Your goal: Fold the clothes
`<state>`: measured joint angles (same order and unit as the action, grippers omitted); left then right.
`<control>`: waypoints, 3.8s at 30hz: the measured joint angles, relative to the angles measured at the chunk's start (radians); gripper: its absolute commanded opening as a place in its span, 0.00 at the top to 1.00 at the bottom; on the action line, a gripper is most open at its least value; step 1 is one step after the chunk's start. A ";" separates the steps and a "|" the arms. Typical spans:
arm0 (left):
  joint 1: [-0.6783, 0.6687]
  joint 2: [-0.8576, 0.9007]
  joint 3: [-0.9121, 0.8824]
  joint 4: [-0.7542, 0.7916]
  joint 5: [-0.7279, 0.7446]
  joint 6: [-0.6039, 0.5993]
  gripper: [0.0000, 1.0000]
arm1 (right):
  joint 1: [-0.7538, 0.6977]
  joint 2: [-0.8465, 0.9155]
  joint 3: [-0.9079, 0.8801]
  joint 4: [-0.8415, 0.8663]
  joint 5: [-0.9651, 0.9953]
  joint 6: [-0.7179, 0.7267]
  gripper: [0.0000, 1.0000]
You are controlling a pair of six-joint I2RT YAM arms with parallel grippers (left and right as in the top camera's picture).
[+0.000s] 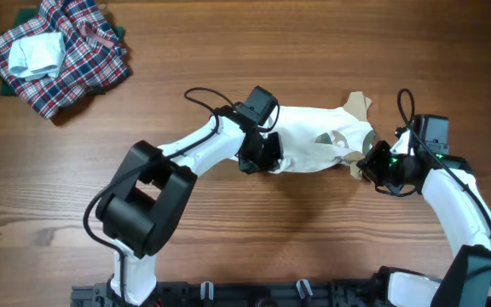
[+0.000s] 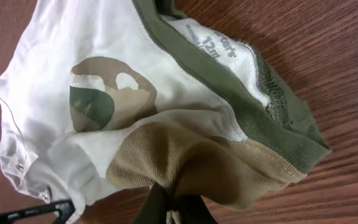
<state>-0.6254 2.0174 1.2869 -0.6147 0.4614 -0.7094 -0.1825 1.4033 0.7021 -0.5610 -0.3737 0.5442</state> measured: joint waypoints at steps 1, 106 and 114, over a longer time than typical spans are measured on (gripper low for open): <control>0.000 -0.008 0.000 -0.007 0.000 0.001 0.96 | 0.000 0.000 0.000 0.000 0.000 0.000 0.96; 0.138 -0.035 -0.005 0.130 0.058 -0.035 0.96 | 0.000 -0.022 0.000 0.281 -0.073 0.058 0.96; 0.189 -0.035 -0.005 0.127 0.057 -0.029 0.96 | 0.000 -0.022 0.000 0.296 -0.070 0.071 0.96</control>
<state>-0.4362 1.9823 1.2816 -0.4881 0.5186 -0.7380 -0.1825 1.3811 0.7021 -0.2646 -0.4438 0.6155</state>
